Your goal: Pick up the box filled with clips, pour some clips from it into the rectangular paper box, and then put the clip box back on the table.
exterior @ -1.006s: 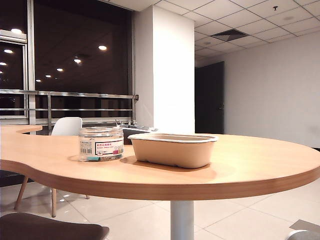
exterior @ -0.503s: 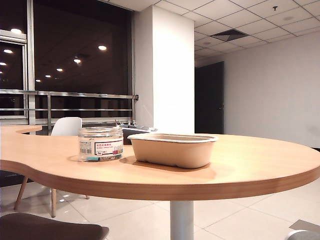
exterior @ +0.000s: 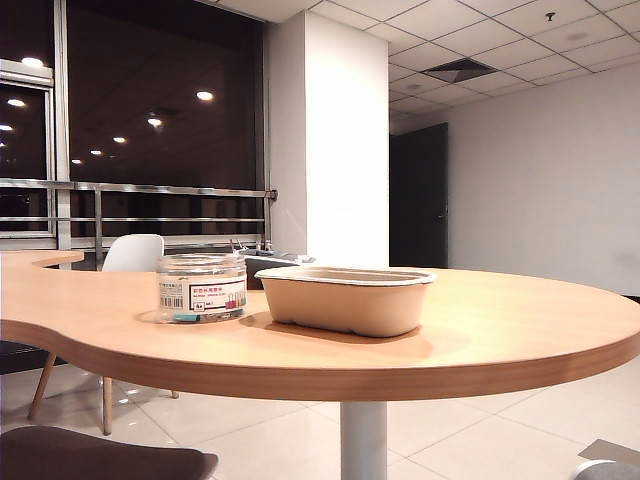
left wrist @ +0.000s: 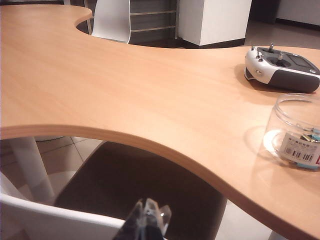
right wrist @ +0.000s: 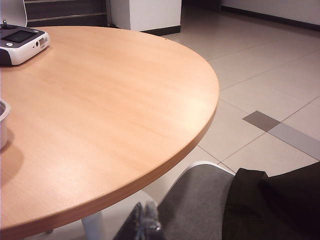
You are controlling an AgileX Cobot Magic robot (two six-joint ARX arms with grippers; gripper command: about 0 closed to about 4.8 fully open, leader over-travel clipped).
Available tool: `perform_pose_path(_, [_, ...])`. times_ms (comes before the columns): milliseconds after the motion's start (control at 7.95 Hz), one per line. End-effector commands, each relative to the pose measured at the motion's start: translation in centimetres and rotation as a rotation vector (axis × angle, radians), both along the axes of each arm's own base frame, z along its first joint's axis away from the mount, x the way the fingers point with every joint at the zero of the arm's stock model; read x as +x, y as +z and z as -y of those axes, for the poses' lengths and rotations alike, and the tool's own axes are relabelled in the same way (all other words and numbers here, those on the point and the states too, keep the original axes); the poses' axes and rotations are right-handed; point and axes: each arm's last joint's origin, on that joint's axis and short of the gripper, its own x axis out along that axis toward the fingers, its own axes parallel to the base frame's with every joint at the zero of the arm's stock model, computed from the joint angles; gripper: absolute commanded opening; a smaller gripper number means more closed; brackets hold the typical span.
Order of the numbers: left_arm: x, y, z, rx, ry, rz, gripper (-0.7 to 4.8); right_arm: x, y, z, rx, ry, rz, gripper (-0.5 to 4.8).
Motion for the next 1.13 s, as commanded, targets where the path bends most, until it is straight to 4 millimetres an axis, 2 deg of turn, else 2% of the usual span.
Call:
perform_pose_path(126, [0.00,0.11,-0.01,0.001,0.000,0.011,-0.01,0.02,0.18,-0.01,0.005,0.002,0.022,0.00])
perform_pose_path(755, [0.01,0.11,0.18,-0.022,-0.066,0.012,-0.01,0.02,0.18,0.00,0.005,0.002,0.022,0.00])
perform_pose_path(880, [0.01,0.08,0.25,-0.103,-0.084,0.014,-0.01,0.02,0.18,0.00,0.005,0.002,0.022,0.01])
perform_pose_path(1132, [0.00,-0.06,0.30,-0.121,-0.096,0.001,-0.01,0.02,0.18,0.00,0.005,0.002,0.022,0.01])
